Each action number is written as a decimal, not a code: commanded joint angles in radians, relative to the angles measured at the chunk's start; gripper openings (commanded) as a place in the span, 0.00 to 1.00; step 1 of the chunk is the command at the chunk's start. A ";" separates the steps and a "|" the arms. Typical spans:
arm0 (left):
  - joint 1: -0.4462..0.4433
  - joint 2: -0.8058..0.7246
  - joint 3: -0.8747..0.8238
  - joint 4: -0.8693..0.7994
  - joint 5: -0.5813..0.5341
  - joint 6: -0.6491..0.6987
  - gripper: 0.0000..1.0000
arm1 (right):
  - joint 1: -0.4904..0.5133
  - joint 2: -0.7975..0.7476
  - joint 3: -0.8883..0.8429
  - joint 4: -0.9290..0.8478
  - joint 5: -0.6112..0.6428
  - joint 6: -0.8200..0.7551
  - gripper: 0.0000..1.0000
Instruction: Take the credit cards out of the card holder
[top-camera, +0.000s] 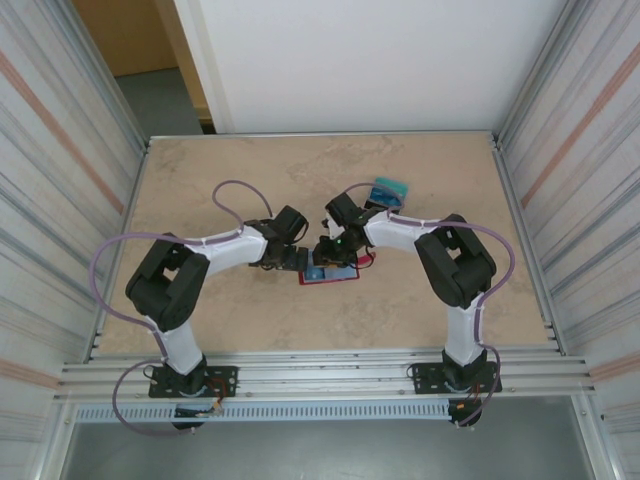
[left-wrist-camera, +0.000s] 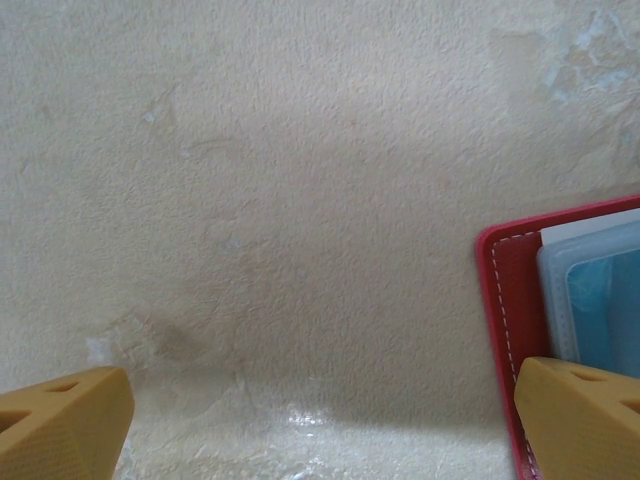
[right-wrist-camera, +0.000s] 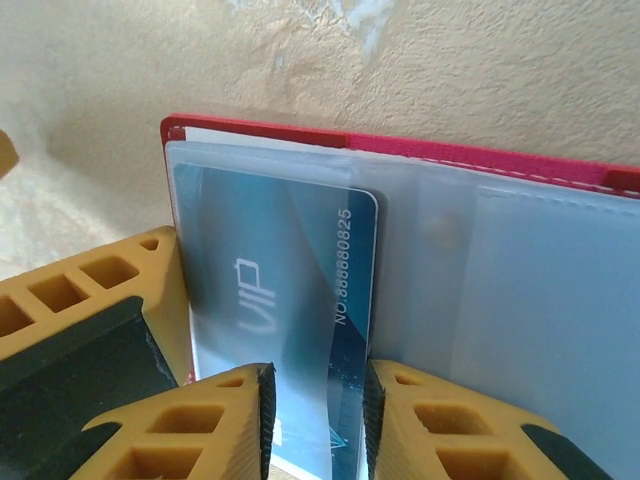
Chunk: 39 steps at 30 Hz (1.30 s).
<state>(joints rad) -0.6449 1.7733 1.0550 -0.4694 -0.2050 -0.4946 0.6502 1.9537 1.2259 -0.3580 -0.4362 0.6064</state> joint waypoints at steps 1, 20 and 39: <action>-0.009 0.023 0.013 -0.056 -0.029 -0.007 0.99 | -0.018 -0.051 -0.040 0.110 -0.117 0.050 0.30; -0.009 0.026 0.009 -0.064 -0.023 -0.012 0.99 | -0.054 -0.036 -0.162 0.408 -0.285 0.170 0.18; -0.009 0.049 0.012 -0.085 -0.034 -0.022 0.99 | -0.104 -0.096 -0.230 0.468 -0.297 0.194 0.05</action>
<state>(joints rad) -0.6456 1.7786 1.0641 -0.5068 -0.2363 -0.5018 0.5545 1.9049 1.0084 0.0891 -0.7120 0.7868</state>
